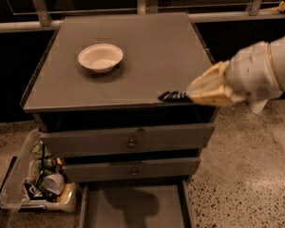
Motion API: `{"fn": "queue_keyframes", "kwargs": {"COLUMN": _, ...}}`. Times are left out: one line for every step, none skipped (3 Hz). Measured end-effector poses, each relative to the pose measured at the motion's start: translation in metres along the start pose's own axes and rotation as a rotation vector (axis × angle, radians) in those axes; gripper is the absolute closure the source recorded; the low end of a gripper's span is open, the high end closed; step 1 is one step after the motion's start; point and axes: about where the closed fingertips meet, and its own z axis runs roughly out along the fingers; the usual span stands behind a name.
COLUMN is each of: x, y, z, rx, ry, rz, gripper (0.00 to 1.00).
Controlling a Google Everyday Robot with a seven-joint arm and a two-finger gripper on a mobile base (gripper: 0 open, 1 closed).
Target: Place rxbar blueberry into bottom drawer
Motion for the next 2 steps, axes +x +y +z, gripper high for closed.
{"fn": "queue_keyframes", "kwargs": {"x": 0.045, "y": 0.051, "z": 0.002, "rx": 0.011, "ry": 0.074, "rz": 0.026, "gripper": 1.00}}
{"fn": "queue_keyframes", "kwargs": {"x": 0.116, "y": 0.078, "z": 0.027, "rx": 0.008, "ry": 0.159, "rz": 0.120, "gripper": 1.00}}
